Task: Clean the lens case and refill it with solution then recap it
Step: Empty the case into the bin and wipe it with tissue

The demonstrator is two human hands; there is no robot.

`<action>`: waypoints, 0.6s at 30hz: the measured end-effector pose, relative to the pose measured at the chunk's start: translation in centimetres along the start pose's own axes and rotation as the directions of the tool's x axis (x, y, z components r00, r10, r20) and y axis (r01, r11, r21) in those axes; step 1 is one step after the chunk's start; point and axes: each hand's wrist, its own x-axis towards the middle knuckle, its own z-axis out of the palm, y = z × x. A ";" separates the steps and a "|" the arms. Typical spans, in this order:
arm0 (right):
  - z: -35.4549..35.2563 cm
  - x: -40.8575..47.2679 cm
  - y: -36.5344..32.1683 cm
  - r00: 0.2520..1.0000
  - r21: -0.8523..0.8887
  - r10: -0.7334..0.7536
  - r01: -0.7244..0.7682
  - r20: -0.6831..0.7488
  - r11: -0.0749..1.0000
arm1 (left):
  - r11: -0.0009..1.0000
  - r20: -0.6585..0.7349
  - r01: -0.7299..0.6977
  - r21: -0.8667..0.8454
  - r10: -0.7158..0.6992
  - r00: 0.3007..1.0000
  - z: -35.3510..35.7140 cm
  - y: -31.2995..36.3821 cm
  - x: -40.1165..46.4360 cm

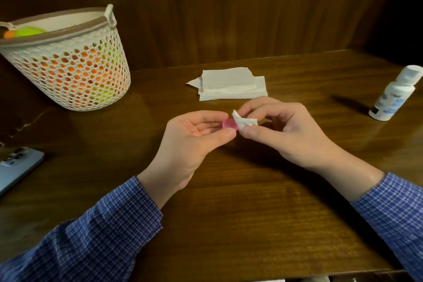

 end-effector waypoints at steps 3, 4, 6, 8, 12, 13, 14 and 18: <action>-0.1 -0.1 -0.1 0.999 0.077 0.028 -0.031 0.038 0.997 | 0.998 0.000 -0.052 0.033 0.052 0.999 0.1 0.4 -0.3; -0.1 -0.1 -0.2 0.998 0.101 0.032 -0.037 0.052 0.994 | 0.996 0.003 -0.066 0.056 0.066 0.998 0.2 0.5 -0.4; -0.2 -0.1 -0.3 0.998 0.131 0.046 -0.051 0.043 0.990 | 0.993 0.012 -0.072 0.090 0.072 0.997 0.2 0.6 -0.6; -0.4 -0.1 -0.3 0.997 0.141 0.080 -0.079 -0.002 0.987 | 0.991 0.013 -0.077 0.111 0.076 0.997 0.3 0.7 -0.6; -0.5 -0.1 -0.3 0.996 0.199 0.090 -0.084 -0.023 0.976 | 0.990 0.009 -0.087 0.113 0.087 0.996 0.5 0.7 -0.7; -0.5 -0.1 -0.2 0.996 0.209 0.088 -0.080 -0.027 0.975 | 0.991 0.010 -0.087 0.104 0.087 0.996 0.5 0.7 -0.7; -0.5 -0.1 -0.2 0.996 0.216 0.086 -0.077 -0.031 0.973 | 0.992 0.006 -0.090 0.094 0.090 0.996 0.5 0.7 -0.7; -0.3 -0.3 -0.4 0.997 0.166 0.074 -0.072 -0.010 0.984 | 0.990 -0.018 -0.120 0.070 0.121 0.992 0.5 0.7 -0.7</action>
